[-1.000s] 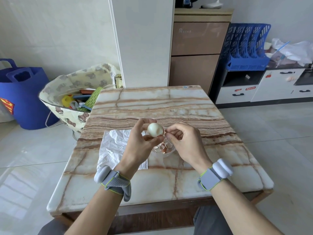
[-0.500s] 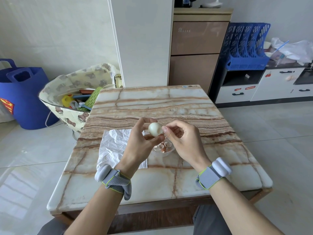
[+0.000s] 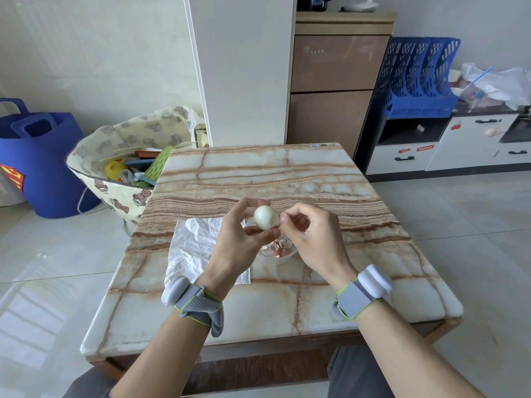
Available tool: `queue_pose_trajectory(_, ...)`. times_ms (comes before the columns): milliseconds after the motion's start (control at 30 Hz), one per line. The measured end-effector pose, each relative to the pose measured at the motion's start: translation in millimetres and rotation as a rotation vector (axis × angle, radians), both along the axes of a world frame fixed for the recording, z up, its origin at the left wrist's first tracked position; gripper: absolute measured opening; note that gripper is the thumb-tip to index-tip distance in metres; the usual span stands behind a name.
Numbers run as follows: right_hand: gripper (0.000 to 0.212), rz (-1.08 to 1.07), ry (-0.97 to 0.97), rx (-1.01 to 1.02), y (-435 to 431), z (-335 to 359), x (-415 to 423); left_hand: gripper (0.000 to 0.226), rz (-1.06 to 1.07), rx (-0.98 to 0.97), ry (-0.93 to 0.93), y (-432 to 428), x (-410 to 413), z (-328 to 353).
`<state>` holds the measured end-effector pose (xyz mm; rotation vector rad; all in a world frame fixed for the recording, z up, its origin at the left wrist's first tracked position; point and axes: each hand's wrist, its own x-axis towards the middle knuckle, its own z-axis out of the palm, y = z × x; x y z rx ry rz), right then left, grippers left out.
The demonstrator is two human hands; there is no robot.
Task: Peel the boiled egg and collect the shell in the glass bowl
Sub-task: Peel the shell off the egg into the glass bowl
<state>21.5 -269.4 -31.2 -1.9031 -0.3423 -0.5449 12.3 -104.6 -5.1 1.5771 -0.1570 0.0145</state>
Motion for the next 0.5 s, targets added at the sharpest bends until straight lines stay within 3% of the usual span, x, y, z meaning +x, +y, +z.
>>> queue_pose_trajectory(500, 0.017, -0.054, 0.026, -0.072, -2.7, 1.8, 0.6, 0.048, -0.012, 0.024, -0.019, 2.3, -0.6, 0.8)
